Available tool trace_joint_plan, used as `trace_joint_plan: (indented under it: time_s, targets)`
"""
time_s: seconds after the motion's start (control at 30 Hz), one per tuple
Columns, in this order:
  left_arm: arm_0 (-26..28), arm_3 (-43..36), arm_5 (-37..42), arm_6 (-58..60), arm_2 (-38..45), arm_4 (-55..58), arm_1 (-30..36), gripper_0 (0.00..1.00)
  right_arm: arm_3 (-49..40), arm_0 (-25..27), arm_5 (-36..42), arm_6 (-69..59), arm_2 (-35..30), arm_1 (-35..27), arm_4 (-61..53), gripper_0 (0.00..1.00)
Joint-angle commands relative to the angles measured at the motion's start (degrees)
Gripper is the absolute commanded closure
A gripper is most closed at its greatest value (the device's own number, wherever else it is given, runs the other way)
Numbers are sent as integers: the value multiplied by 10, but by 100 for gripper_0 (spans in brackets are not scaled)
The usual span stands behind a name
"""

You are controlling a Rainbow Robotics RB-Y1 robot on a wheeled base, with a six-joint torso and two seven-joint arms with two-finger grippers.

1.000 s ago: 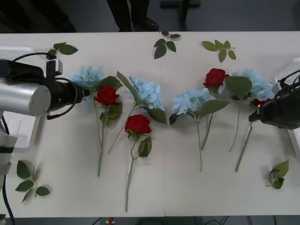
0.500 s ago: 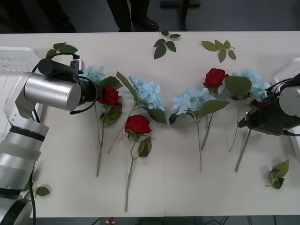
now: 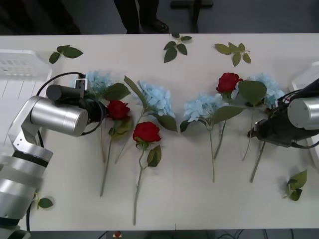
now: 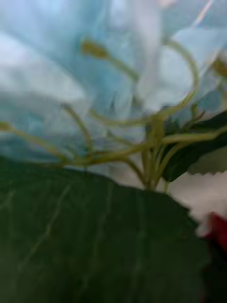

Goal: Place the red flowers into the right box and the blue flowers into the left box. If a person shows an open palm, hand one flower to the person first, then continue sorting.

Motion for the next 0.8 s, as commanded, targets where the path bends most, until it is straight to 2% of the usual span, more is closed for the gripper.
trace_joint_plan:
  time_s: [0.03, 0.07, 0.1, 0.13, 0.17, 0.2, 0.23, 0.53, 0.8]
  targets:
    - [14, -6, -26, -26, 13, -7, 10, 6, -4, -8, -8, -36, -8, 2, 6, 29]
    - [15, -6, -26, -25, 13, -8, 10, 14, -4, -8, -8, -37, -7, 2, 6, 43]
    - [15, -6, -26, -26, 13, -9, 10, 38, -4, -8, -8, -36, -6, 2, 7, 70]
    - [16, -6, -26, -25, 13, -9, 11, 55, -4, -8, -7, -37, -6, 2, 7, 88]
    - [16, -6, -26, -23, 13, -9, 11, 79, -4, -8, -8, -37, -6, 2, 7, 99]
    - [17, -6, -26, -23, 14, -9, 11, 92, -4, -8, -8, -37, -6, 3, 8, 100]
    - [16, -6, -26, -23, 14, -9, 11, 100, -4, -8, -8, -37, -6, 2, 8, 100]
    - [15, -18, -23, -23, 17, 0, 20, 100, -4, -8, -8, -34, -6, 2, 13, 100]
    - [5, -112, 61, -43, 45, 13, 38, 100, -48, -8, 13, -25, -8, -34, 4, 100]
